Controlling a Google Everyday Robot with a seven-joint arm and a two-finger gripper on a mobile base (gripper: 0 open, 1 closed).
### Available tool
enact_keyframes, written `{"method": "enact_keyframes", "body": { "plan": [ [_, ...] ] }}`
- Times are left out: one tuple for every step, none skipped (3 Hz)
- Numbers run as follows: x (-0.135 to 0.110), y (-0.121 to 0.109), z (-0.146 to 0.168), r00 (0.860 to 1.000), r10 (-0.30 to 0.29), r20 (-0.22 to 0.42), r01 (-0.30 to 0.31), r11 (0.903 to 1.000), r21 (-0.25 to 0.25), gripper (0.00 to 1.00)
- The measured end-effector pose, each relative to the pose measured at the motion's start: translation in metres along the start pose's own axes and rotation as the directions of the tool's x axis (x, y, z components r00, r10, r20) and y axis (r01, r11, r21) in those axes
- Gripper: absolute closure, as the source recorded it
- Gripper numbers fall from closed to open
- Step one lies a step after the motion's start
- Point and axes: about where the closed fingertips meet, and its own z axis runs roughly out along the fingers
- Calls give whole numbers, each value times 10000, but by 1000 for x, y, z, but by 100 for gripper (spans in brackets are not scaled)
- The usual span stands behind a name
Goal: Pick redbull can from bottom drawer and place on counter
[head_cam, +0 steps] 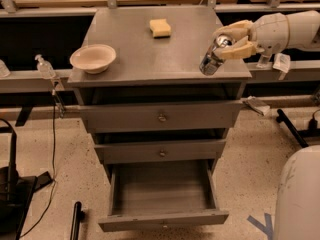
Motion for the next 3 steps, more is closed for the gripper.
{"method": "enact_keyframes", "body": {
  "plan": [
    [-7, -24, 1, 9992, 279, 270, -294, 9979, 585, 100],
    [11, -58, 26, 9888, 1324, -691, -1235, 9851, 1200, 100],
    [11, -58, 26, 9888, 1324, -690, -1235, 9851, 1200, 100]
  ]
}}
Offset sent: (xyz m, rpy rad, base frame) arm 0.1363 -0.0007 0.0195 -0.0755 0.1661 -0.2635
